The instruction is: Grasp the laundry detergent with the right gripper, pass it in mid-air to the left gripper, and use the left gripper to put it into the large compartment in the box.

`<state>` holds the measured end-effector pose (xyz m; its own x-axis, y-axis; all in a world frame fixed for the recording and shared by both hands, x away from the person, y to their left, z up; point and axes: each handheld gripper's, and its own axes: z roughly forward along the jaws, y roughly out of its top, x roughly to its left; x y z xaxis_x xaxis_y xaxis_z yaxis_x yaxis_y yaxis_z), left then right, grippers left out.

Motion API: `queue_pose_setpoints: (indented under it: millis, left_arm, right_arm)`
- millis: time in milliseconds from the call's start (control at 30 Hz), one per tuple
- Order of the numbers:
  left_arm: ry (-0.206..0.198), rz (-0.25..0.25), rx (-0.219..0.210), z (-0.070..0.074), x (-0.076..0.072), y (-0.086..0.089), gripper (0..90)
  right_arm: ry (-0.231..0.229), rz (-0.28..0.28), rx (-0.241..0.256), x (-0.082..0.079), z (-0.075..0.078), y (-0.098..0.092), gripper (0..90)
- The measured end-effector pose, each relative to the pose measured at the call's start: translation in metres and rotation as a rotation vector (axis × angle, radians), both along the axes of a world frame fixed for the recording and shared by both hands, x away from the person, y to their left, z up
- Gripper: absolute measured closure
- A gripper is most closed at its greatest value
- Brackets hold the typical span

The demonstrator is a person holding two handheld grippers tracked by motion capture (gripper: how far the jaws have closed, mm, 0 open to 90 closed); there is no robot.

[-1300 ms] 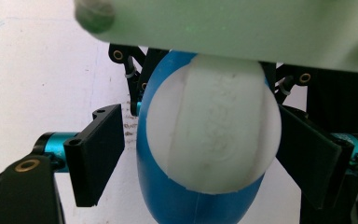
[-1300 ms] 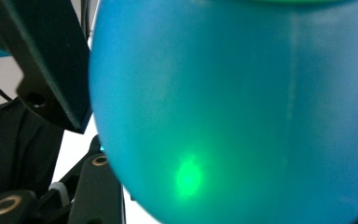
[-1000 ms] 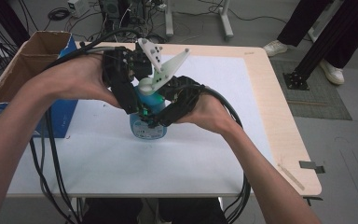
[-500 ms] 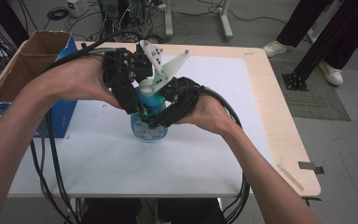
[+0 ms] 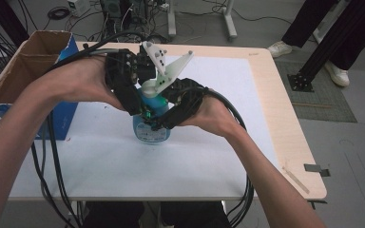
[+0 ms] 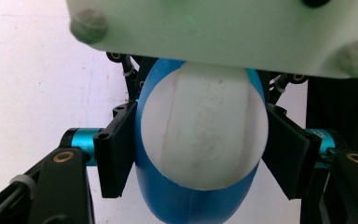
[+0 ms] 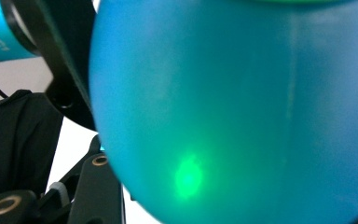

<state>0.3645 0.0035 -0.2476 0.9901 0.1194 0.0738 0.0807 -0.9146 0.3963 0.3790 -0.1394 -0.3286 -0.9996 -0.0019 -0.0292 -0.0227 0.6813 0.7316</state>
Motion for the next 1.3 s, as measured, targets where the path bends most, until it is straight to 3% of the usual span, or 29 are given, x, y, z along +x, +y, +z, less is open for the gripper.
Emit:
queue_pose_setpoints:
  millis: [500,633,700,733,967,1167,1300]
  left_arm:
    - [-0.038,-0.016,0.001,0.0008,-0.0012,-0.0012,37.9]
    - [-0.038,-0.02,-0.003,0.0016,-0.0015,-0.0013,38.0]
    - [-0.039,-0.014,-0.004,0.0017,-0.0023,-0.0015,38.1]
    - [-0.039,-0.014,0.001,0.002,-0.0029,-0.0019,38.2]
    - [-0.034,-0.009,-0.003,0.0023,-0.0033,-0.0008,38.2]
    - [-0.03,-0.004,-0.01,0.0032,-0.0037,0.0009,38.1]
    - [-0.037,-0.008,0.009,0.0015,-0.0039,0.0008,38.1]
  right_arm:
    - [-0.001,0.001,0.006,-0.0002,-0.0001,-0.0023,46.4]
    - [0.006,0.004,0.014,0.0002,0.0003,-0.0035,46.1]
    - [-0.014,0.0,0.012,0.0006,0.0,-0.0032,45.9]
    - [0.004,0.01,0.018,-0.0003,0.0,-0.0037,45.7]
    - [0.002,0.013,0.028,-0.0001,-0.0005,-0.0036,44.7]
    - [0.004,-0.006,0.037,0.0007,0.0009,-0.0053,38.3]
    - [0.008,-0.011,0.042,0.0007,0.0028,-0.0082,34.6]
